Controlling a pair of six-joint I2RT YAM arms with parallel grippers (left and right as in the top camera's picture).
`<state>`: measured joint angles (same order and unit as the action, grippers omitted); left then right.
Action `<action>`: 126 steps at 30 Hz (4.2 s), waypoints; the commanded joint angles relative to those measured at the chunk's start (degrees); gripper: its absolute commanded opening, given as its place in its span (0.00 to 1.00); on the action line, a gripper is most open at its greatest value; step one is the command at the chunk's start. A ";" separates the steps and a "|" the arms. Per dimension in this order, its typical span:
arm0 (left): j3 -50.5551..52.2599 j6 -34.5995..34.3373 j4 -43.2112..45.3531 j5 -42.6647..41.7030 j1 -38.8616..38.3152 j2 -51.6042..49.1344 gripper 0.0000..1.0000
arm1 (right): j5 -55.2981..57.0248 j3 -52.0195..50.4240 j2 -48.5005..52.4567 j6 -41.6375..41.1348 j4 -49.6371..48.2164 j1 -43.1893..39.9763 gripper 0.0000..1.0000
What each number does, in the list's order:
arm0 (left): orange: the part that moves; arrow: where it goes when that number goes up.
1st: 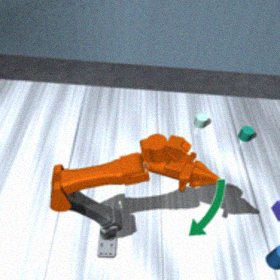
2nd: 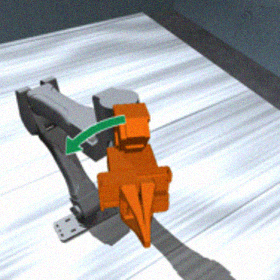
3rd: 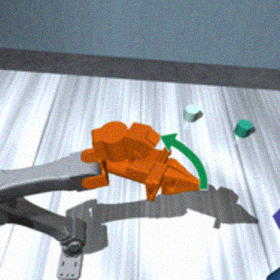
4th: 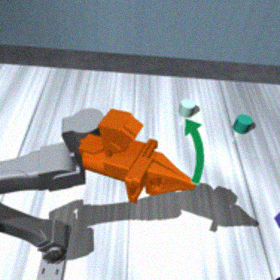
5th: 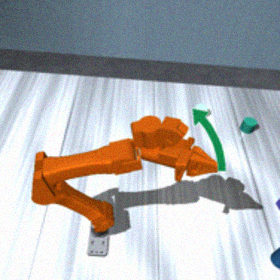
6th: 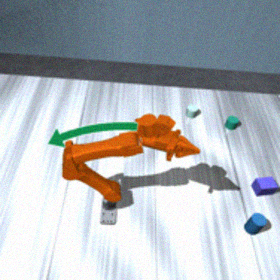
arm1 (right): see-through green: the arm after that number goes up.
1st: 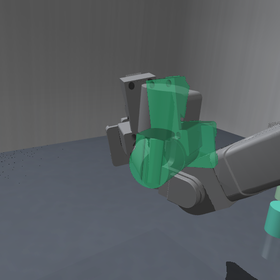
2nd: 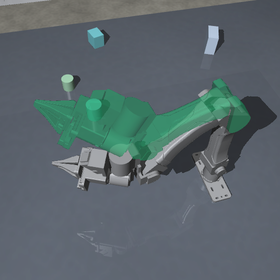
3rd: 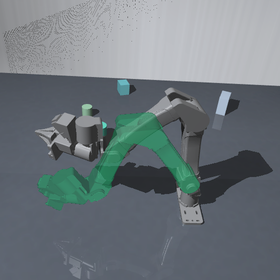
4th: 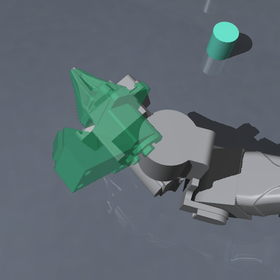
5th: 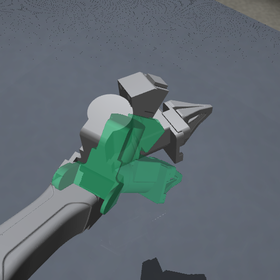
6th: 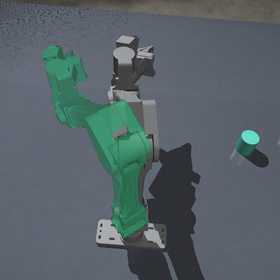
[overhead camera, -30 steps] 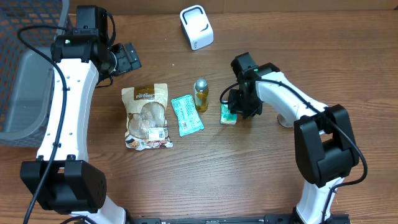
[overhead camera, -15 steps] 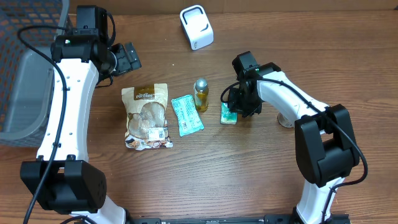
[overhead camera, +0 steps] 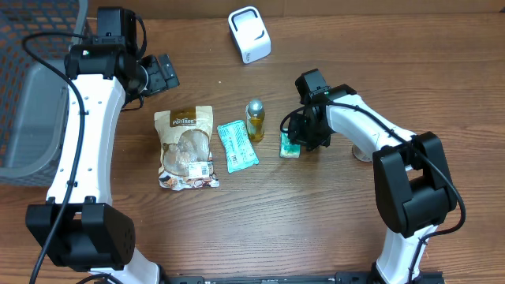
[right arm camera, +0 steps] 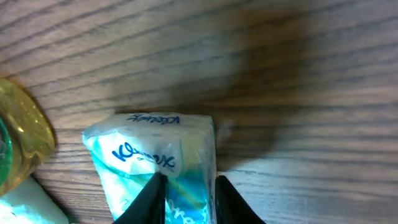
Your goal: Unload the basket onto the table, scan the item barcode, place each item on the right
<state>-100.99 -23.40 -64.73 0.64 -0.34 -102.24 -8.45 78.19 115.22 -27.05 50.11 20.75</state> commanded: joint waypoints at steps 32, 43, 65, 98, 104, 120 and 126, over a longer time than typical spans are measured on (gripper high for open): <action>-1.05 0.72 0.04 -0.07 -0.07 0.63 1.00 | -62.73 -1.68 -12.35 44.85 15.61 -7.34 0.04; -1.05 0.72 0.04 -0.07 -0.07 0.63 1.00 | -78.31 -1.68 -12.35 72.35 34.67 -8.61 0.04; -1.05 0.70 0.04 -0.07 -0.07 0.63 1.00 | -81.48 -1.73 -12.35 87.36 47.04 -8.50 0.04; -1.05 0.72 0.04 -0.07 -0.07 0.63 1.00 | -81.44 -1.73 -12.35 87.12 47.04 -8.50 0.04; -1.05 0.72 0.04 -0.07 -0.07 0.63 1.00 | -81.44 -1.73 -12.35 87.12 47.04 -8.50 0.04; -1.05 0.72 0.04 -0.07 -0.07 0.63 1.00 | -81.00 -1.73 -12.35 87.14 47.04 -8.52 0.04; -1.05 0.72 0.04 -0.07 -0.07 0.63 1.00 | -79.03 -1.73 -12.35 87.14 46.27 -8.52 0.04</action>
<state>-100.99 -23.40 -64.73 0.67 -0.34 -102.24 -86.54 76.38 103.92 57.74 96.86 12.40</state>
